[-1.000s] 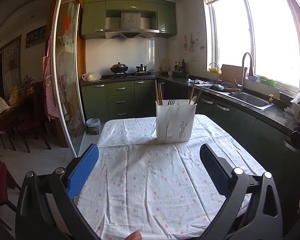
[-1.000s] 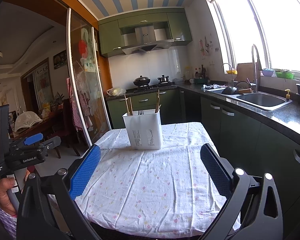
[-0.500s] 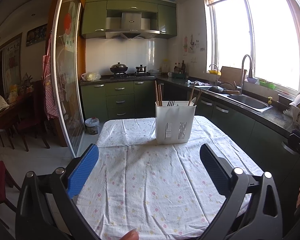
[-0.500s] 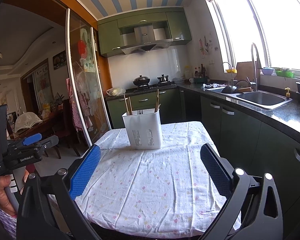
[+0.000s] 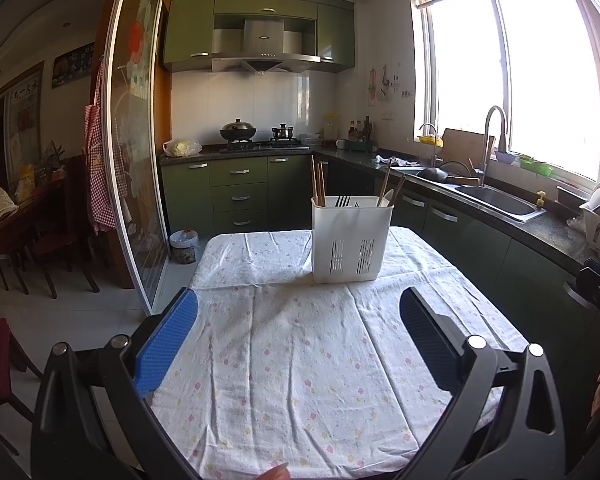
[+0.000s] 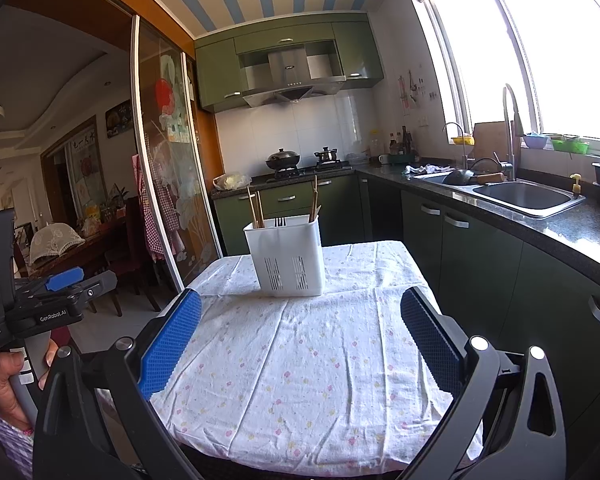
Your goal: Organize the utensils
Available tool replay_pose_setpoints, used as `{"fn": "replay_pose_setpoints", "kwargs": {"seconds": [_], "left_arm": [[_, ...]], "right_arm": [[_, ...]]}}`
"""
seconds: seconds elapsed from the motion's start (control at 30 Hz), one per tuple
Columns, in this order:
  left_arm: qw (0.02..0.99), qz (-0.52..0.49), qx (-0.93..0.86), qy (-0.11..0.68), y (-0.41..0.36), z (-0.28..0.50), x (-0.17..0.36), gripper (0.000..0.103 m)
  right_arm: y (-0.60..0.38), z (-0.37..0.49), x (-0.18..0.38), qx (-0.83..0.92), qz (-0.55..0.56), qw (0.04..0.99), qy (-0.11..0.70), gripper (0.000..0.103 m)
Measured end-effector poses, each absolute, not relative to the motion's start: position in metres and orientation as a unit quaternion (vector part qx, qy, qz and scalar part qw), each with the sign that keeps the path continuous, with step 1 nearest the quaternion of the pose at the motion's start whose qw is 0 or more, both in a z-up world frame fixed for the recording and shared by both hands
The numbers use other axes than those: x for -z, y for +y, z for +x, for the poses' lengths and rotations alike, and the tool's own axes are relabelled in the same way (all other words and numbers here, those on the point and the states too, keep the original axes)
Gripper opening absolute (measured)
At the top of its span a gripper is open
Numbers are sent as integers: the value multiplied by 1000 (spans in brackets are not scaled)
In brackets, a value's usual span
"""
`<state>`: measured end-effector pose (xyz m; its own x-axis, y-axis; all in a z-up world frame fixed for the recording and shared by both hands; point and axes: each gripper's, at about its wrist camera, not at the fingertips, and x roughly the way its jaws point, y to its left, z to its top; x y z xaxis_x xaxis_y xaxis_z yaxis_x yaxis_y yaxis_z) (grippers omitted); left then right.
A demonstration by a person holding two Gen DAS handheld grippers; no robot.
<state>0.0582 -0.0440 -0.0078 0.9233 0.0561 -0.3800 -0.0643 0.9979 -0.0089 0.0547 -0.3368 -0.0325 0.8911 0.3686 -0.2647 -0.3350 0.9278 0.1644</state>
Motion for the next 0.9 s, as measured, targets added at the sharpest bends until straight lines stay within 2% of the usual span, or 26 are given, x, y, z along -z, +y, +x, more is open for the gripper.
{"fn": "replay_pose_setpoints", "kwargs": {"seconds": [0.9], "left_arm": [[978, -15, -16, 208, -42, 63, 11, 96]], "right_arm": [[-333, 57, 41, -178, 59, 971, 151, 98]]}}
